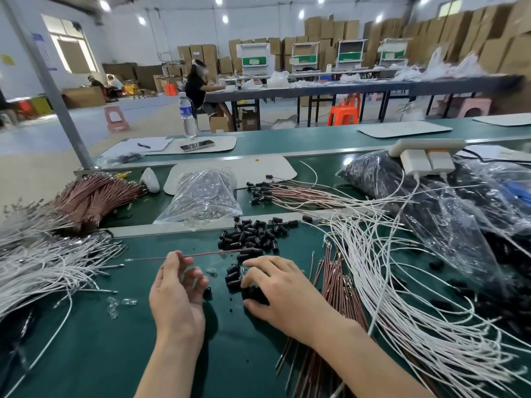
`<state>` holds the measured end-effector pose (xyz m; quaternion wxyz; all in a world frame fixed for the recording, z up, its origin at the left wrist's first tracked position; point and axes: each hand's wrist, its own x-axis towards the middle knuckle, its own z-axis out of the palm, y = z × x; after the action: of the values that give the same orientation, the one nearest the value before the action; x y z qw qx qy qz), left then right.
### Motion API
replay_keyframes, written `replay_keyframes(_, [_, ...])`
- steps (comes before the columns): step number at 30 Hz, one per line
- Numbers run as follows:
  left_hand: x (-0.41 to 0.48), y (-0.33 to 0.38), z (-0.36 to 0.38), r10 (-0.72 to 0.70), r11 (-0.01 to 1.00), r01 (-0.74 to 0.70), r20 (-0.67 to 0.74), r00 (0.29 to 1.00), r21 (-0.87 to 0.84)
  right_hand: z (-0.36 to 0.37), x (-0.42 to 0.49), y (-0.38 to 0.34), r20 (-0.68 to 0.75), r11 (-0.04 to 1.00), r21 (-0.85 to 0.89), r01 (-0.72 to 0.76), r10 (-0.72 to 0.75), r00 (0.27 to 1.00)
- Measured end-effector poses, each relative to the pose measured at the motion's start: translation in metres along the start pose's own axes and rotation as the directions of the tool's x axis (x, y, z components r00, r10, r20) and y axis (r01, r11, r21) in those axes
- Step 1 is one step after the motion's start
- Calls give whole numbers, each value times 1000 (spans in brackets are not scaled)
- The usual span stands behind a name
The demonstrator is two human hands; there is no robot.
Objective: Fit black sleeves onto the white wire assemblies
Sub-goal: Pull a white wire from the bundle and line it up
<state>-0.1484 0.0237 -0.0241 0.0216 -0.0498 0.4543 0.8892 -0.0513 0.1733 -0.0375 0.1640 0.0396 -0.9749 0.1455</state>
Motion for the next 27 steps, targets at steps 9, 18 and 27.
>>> replay_keyframes(9, [3,-5,2,-37,999,38,23,999,-18,3,-4,7,-52,996,89,-8,13,999])
replay_keyframes(18, [4,-1,2,-140,982,140,9,990,-126,-2,-9,8,-128,932,349,-97,150,980])
replay_keyframes(27, [0,-2,2,-109,993,111,51,993,-31,-13,-7,16,-80,691,665,-283,442,893])
